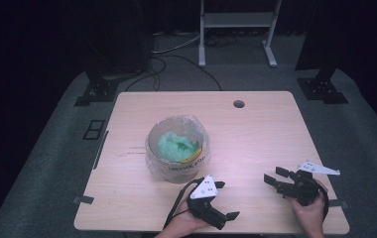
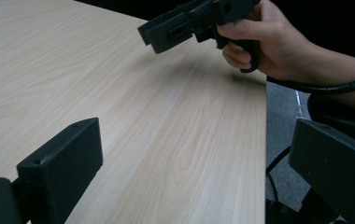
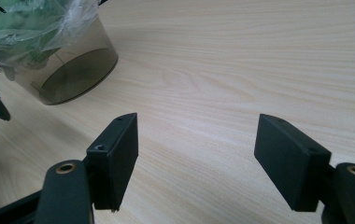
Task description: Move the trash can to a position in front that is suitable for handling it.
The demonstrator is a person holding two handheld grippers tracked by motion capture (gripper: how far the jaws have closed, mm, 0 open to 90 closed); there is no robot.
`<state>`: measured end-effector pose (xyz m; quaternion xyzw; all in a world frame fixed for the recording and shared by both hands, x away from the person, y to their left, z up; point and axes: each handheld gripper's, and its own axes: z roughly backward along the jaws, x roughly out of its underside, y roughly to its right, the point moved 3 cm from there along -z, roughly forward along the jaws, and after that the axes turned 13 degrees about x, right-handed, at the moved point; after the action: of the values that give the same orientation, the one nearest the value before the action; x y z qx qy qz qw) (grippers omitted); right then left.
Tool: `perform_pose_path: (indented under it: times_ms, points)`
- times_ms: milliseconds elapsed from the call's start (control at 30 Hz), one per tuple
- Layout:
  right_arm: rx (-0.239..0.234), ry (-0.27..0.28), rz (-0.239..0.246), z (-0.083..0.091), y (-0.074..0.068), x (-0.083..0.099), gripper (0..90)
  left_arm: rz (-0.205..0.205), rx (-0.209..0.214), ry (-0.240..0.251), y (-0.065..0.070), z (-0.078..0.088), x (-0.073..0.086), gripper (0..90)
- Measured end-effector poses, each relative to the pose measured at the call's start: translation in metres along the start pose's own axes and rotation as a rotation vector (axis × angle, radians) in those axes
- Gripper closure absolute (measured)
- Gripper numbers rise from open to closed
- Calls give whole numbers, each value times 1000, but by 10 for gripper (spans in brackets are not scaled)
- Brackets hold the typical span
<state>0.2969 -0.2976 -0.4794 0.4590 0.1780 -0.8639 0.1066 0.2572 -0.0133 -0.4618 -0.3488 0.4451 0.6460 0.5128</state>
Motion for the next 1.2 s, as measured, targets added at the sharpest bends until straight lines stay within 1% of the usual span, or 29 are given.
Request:
perform_pose_path:
  times_ms: [200, 300, 400, 533, 567, 667, 700, 733, 800, 900, 1067, 1100, 1133, 1200]
  points:
    - [-2, -7, 5, -2, 1, 1, 298, -16, 5, -1, 9, 10, -15, 19]
    - [-3, -8, 3, -3, 1, 1, 296, -33, -9, -1, 12, 19, -24, 20]
    - [-5, -12, 0, -3, 1, 1, 296, -40, -22, 9, 14, 30, -33, 20]
    - [-6, -11, -1, -3, 1, 1, 296, -59, -56, 18, 16, 47, -43, 20]
    - [-7, -11, 0, -4, 1, 1, 296, -59, -63, 26, 17, 51, -46, 20]
    - [-7, -10, 5, -4, -1, 1, 296, -77, -90, 40, 19, 65, -54, 20]
    - [-7, -12, 5, -4, -1, 1, 295, -77, -90, 40, 19, 65, -54, 20]
    - [-8, -13, 4, -4, -1, 1, 295, -82, -107, 49, 20, 76, -60, 20]
    - [-8, -13, 3, -5, -1, 1, 295, -94, -133, 66, 21, 86, -64, 20]
    - [-9, -13, 2, -5, -2, 1, 294, -94, -168, 85, 20, 102, -68, 20]
    - [-10, -13, 8, -5, -4, 1, 294, -102, -231, 106, 18, 126, -72, 19]
    - [-11, -13, 8, -5, -4, 1, 294, -102, -231, 106, 18, 126, -72, 20]
    - [-11, -13, 9, -5, -4, 1, 294, -104, -258, 103, 16, 134, -71, 19]
    - [-10, -13, 10, -5, -4, 1, 294, -104, -288, 103, 13, 142, -71, 19]
